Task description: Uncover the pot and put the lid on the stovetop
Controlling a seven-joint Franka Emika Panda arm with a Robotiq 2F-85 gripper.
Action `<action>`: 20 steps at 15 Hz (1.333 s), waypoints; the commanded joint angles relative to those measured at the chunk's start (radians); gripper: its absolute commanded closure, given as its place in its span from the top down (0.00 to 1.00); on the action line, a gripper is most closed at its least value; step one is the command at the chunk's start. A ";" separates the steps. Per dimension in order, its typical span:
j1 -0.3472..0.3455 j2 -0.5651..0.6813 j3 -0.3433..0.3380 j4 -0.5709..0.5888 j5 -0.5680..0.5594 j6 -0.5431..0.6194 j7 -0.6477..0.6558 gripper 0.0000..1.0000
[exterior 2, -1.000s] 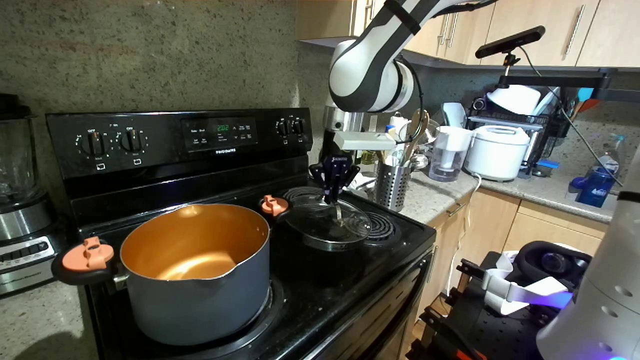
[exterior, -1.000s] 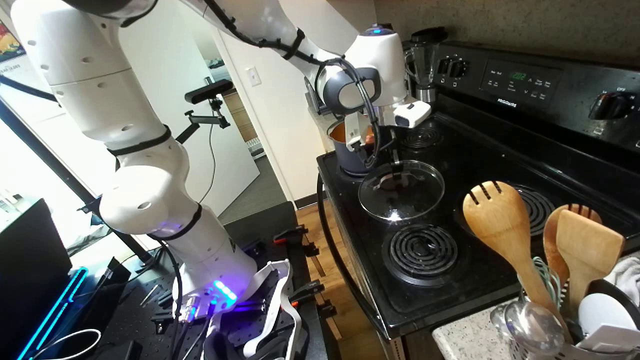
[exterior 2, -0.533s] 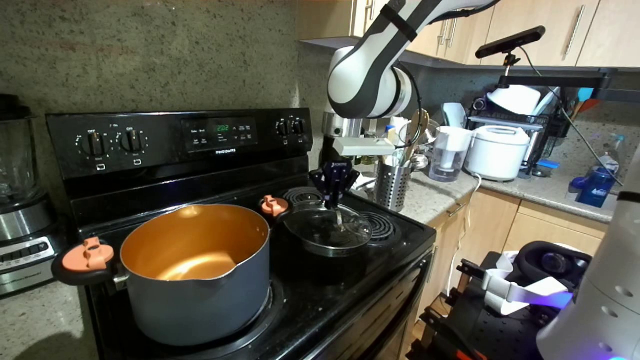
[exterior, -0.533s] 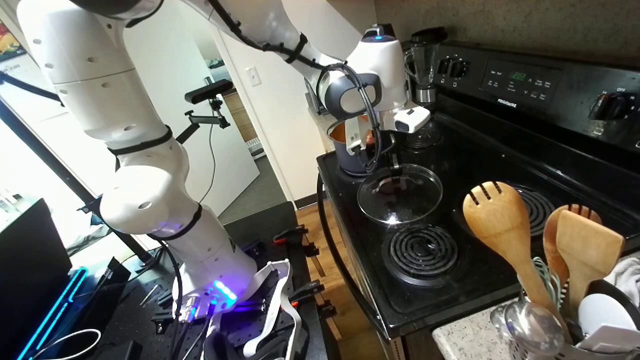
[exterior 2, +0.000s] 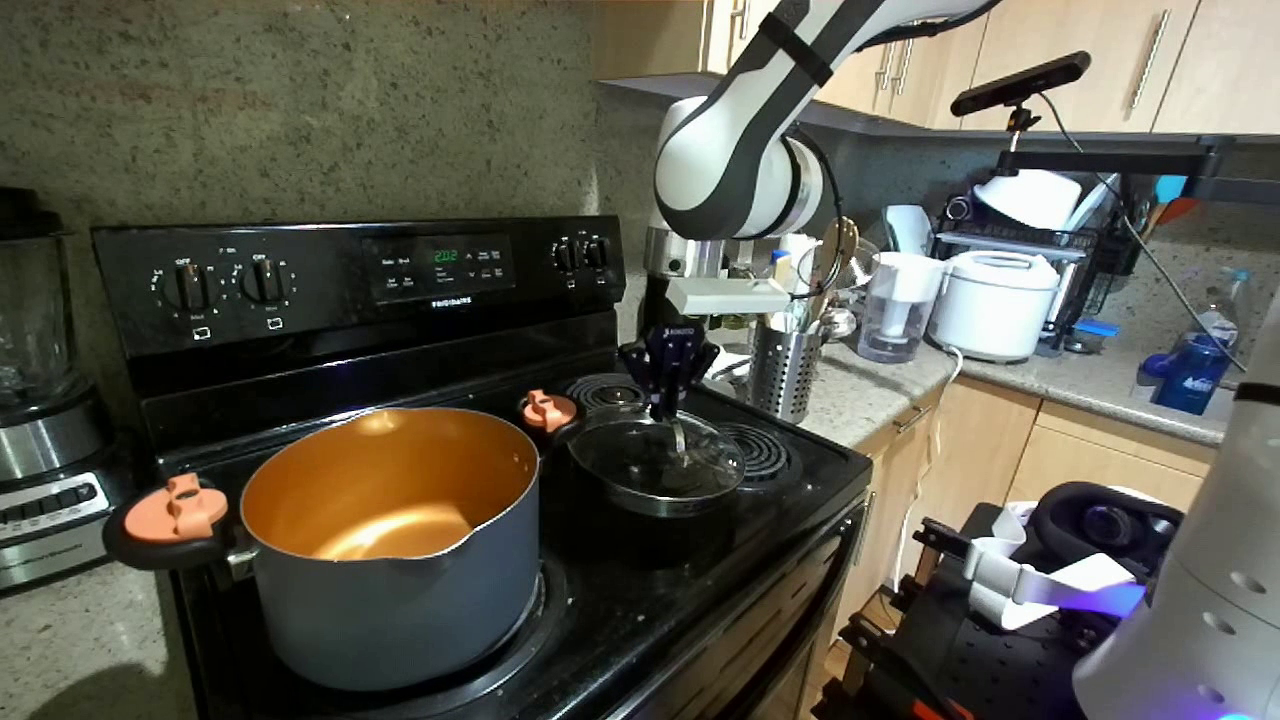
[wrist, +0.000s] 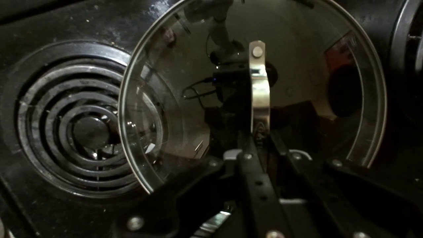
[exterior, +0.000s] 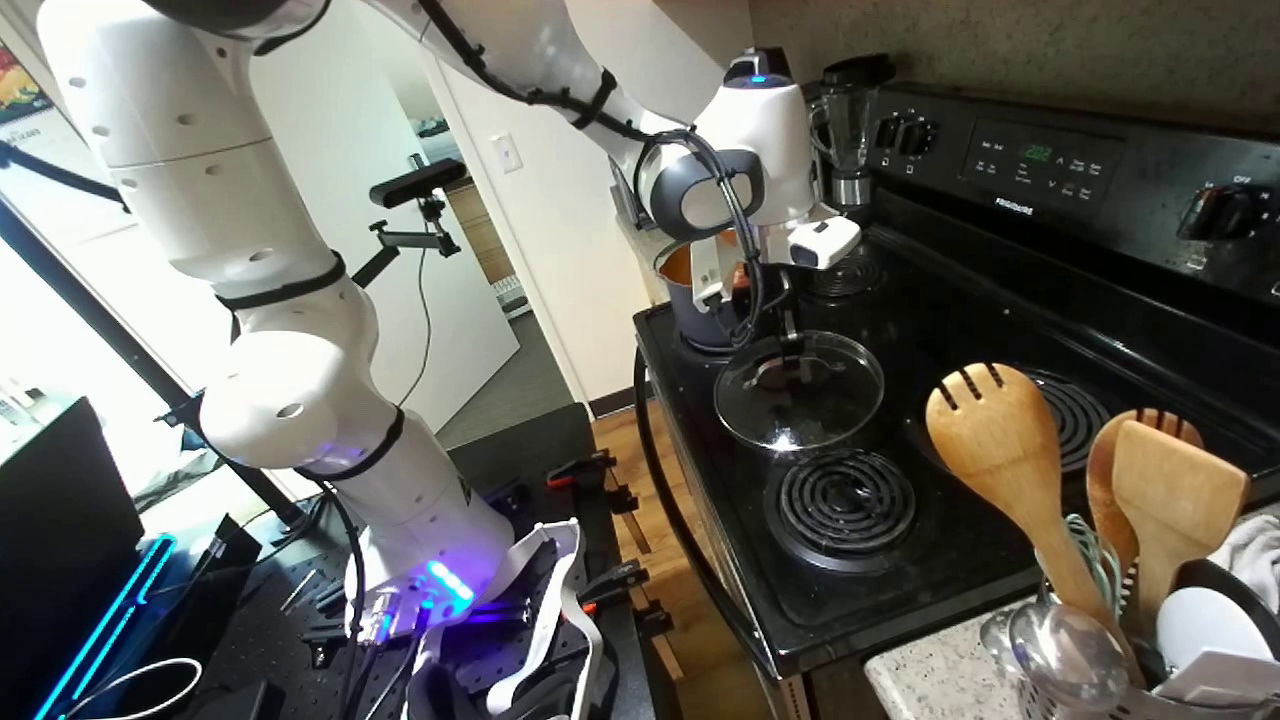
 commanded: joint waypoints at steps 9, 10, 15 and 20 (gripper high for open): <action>0.012 0.026 -0.005 0.017 -0.006 -0.006 0.004 0.04; 0.012 0.026 -0.005 0.018 -0.005 -0.007 0.004 0.04; 0.012 0.028 -0.005 0.019 -0.006 -0.008 0.004 0.04; 0.015 0.045 -0.008 0.031 -0.013 -0.011 0.016 0.04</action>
